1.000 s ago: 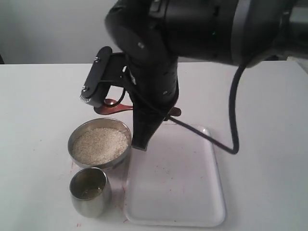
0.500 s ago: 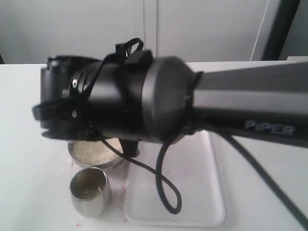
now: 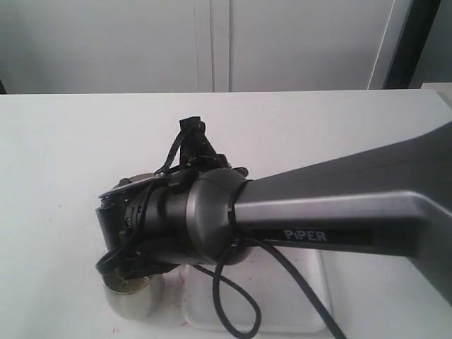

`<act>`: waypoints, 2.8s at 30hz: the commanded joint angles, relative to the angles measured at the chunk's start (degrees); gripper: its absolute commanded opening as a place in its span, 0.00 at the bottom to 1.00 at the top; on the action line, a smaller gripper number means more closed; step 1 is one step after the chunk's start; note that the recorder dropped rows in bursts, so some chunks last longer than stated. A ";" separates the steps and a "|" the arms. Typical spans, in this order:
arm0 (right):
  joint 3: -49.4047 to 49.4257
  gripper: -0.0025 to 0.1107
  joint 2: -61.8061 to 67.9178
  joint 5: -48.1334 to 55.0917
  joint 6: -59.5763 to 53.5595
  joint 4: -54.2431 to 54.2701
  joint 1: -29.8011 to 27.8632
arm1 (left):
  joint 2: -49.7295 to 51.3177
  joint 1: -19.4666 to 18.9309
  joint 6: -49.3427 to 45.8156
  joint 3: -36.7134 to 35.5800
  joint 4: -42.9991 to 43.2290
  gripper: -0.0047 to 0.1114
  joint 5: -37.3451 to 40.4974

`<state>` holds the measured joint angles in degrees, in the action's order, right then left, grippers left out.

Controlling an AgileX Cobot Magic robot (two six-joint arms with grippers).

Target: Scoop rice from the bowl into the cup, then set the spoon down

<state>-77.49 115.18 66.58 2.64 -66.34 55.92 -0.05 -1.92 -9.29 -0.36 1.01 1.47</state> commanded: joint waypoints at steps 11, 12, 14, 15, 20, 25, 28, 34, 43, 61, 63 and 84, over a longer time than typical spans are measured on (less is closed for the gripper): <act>0.30 0.02 3.91 -5.08 3.61 -3.46 -2.28 | 0.05 0.39 0.08 0.36 -0.50 0.16 -0.33; 0.30 0.02 3.91 -5.54 3.61 -2.73 -2.28 | 0.05 0.39 0.08 0.36 -0.50 0.16 -0.33; 0.30 0.02 3.79 -5.43 3.61 -2.06 -2.28 | 0.05 0.39 0.08 0.36 -0.50 0.16 -0.33; 0.30 0.02 3.55 -5.43 3.23 -1.48 -2.28 | 0.05 0.39 0.08 0.36 -0.50 0.16 -0.33; -0.54 0.02 2.70 -5.43 -0.30 4.49 -2.28 | 0.05 0.39 0.08 0.36 -0.50 0.16 -0.33; -2.58 0.02 1.20 -6.44 -3.70 11.34 -2.28 | 0.05 0.39 0.08 0.36 -0.50 0.16 -0.33; -3.96 0.02 0.42 -6.71 -8.29 18.46 -2.42 | 0.05 0.39 0.08 0.36 -0.50 0.16 -0.33; -6.41 0.02 0.19 -6.49 -8.65 25.95 -4.47 | 0.05 0.39 0.08 0.36 -0.50 0.16 -0.33; -8.57 0.02 -4.45 -6.09 -14.62 41.62 -10.25 | 0.05 0.39 0.08 0.36 -0.50 0.16 -0.33; 0.91 0.02 -21.20 -6.75 -16.35 48.53 -12.59 | 0.05 0.39 0.08 0.36 -0.50 0.16 -0.33; 0.91 0.02 -23.13 -4.51 -16.35 48.53 -11.14 | 0.05 0.39 0.08 0.36 -0.50 0.16 -0.33; 3.76 0.02 -25.83 2.63 -9.97 48.42 4.10 | 0.05 0.39 0.08 0.36 -0.50 0.16 -0.33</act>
<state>-75.38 89.16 68.90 -7.91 -17.30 59.86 -0.05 -1.92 -9.29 -0.36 1.01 1.47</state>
